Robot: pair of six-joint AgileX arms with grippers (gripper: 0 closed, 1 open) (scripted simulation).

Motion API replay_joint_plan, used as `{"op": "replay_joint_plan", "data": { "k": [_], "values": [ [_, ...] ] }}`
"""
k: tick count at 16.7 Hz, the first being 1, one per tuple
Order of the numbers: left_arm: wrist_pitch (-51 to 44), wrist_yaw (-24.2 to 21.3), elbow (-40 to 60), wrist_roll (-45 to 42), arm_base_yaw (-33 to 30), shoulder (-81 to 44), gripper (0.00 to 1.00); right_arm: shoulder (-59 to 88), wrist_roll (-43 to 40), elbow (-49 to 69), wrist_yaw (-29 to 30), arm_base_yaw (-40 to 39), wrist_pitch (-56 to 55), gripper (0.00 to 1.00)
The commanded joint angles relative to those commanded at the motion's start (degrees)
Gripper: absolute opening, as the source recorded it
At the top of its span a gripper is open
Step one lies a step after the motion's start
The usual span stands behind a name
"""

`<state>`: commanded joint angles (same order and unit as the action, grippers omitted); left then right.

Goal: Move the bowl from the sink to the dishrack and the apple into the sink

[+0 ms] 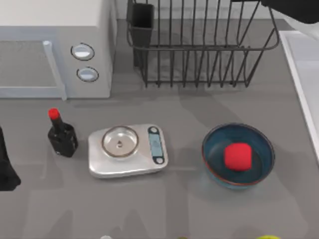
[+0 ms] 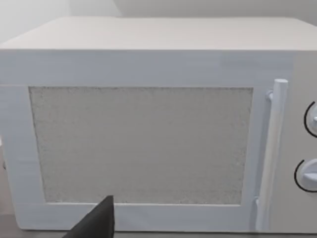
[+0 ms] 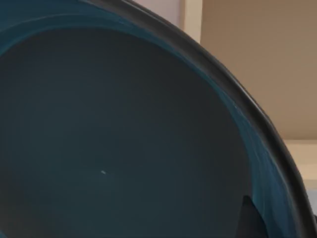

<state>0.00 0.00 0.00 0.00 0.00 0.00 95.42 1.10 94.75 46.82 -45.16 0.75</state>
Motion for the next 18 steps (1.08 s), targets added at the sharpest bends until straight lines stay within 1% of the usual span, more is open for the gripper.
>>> {"op": "replay_joint_plan", "data": {
  "k": [6, 9, 12, 16, 18],
  "values": [
    [0.0, 0.0, 0.0, 0.0, 0.0, 0.0, 1.00, 0.0, 0.3, -0.1, 0.0, -0.2, -0.4, 0.00],
    [0.0, 0.0, 0.0, 0.0, 0.0, 0.0, 1.00, 2.8, 0.3, -1.6, -0.7, 0.6, -4.2, 0.00],
    [0.0, 0.0, 0.0, 0.0, 0.0, 0.0, 1.00, 7.9, 0.3, -5.4, -2.6, 2.4, -13.2, 0.00],
    [0.0, 0.0, 0.0, 0.0, 0.0, 0.0, 1.00, 15.6, 0.1, -11.9, -5.7, 5.7, -29.9, 0.00],
    [0.0, 0.0, 0.0, 0.0, 0.0, 0.0, 1.00, 19.0, 0.0, -15.0, -7.1, 7.2, -36.0, 0.00]
  ]
}}
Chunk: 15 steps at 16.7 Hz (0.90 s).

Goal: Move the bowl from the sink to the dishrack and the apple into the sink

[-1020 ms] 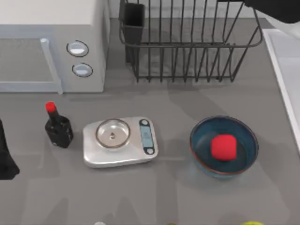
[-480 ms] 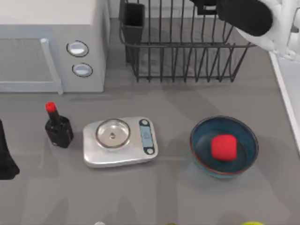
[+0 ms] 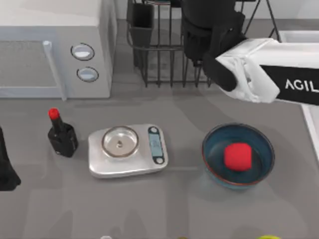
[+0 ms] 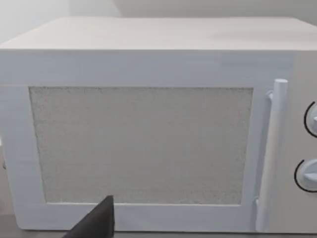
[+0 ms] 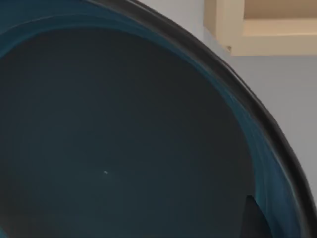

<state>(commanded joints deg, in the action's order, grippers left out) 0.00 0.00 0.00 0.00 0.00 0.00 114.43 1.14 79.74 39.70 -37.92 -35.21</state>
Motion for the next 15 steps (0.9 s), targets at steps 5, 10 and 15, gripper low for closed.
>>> {"op": "replay_joint_plan", "data": {
  "k": [5, 10, 15],
  "values": [
    [0.0, 0.0, 0.0, 0.0, 0.0, 0.0, 1.00, 2.7, -0.1, -3.4, -1.6, 1.7, -4.9, 0.00],
    [0.0, 0.0, 0.0, 0.0, 0.0, 0.0, 1.00, 2.7, -0.1, -3.4, -1.6, 1.7, -4.9, 0.23],
    [0.0, 0.0, 0.0, 0.0, 0.0, 0.0, 1.00, 2.7, -0.1, -3.4, -1.6, 1.7, -4.9, 0.60]
  ]
}}
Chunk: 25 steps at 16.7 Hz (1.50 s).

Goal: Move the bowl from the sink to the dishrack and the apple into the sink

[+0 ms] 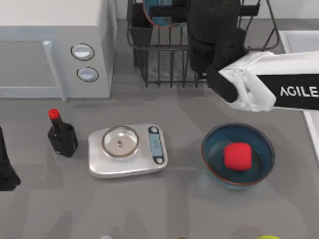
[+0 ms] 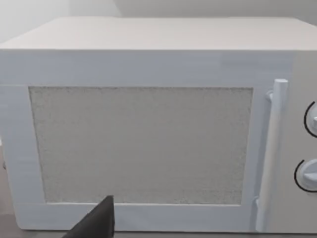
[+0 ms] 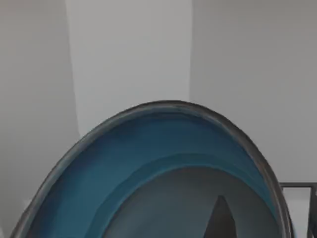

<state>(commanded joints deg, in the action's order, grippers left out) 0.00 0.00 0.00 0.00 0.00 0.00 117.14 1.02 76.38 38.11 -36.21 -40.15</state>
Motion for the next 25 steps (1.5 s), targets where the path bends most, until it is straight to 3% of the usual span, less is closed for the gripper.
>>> {"op": "replay_joint_plan", "data": {
  "k": [5, 6, 17, 21, 25],
  "values": [
    [0.0, 0.0, 0.0, 0.0, 0.0, 0.0, 1.00, 0.0, 0.0, 0.0, 0.0, 0.0, 0.0, 0.98],
    [0.0, 0.0, 0.0, 0.0, 0.0, 0.0, 1.00, 0.0, 0.0, 0.0, 0.0, 0.0, 0.0, 1.00],
    [0.0, 0.0, 0.0, 0.0, 0.0, 0.0, 1.00, -1.8, 0.1, -1.7, -1.3, 0.7, 0.4, 1.00],
    [0.0, 0.0, 0.0, 0.0, 0.0, 0.0, 1.00, -12.7, 0.4, -11.9, -8.3, 4.9, 3.2, 1.00],
    [0.0, 0.0, 0.0, 0.0, 0.0, 0.0, 1.00, -33.0, 0.7, -28.1, -18.3, 11.3, 8.8, 1.00]
  ]
}}
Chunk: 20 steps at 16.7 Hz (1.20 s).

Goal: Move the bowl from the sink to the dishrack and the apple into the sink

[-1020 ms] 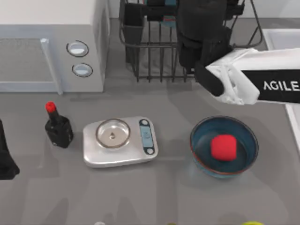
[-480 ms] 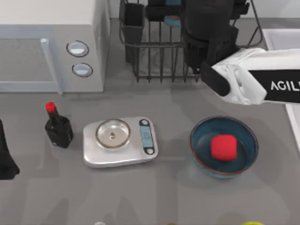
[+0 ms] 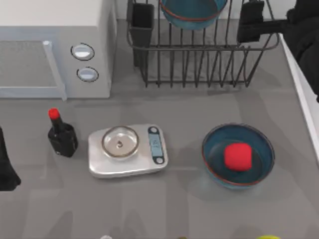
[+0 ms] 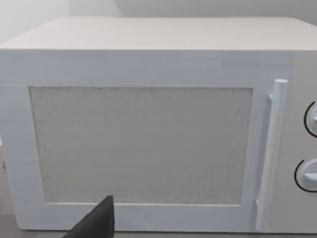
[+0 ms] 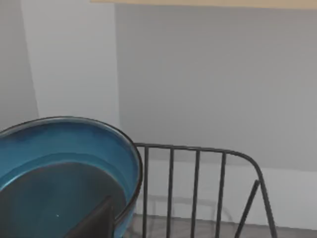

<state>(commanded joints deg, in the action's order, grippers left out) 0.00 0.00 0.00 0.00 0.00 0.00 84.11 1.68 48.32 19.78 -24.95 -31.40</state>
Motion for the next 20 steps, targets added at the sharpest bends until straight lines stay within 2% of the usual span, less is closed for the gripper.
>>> {"op": "replay_joint_plan", "data": {
  "k": [6, 11, 15, 20],
  "values": [
    [0.0, 0.0, 0.0, 0.0, 0.0, 0.0, 1.00, -41.1, 0.0, -25.6, -12.9, 11.2, 12.7, 1.00],
    [0.0, 0.0, 0.0, 0.0, 0.0, 0.0, 1.00, -69.1, -0.7, -41.3, -18.5, 19.6, 23.8, 1.00],
    [0.0, 0.0, 0.0, 0.0, 0.0, 0.0, 1.00, -81.3, -1.4, -47.3, -19.8, 23.9, 29.9, 1.00],
    [0.0, 0.0, 0.0, 0.0, 0.0, 0.0, 1.00, -84.1, -1.7, -48.3, -19.8, 24.9, 31.4, 1.00]
  ]
}}
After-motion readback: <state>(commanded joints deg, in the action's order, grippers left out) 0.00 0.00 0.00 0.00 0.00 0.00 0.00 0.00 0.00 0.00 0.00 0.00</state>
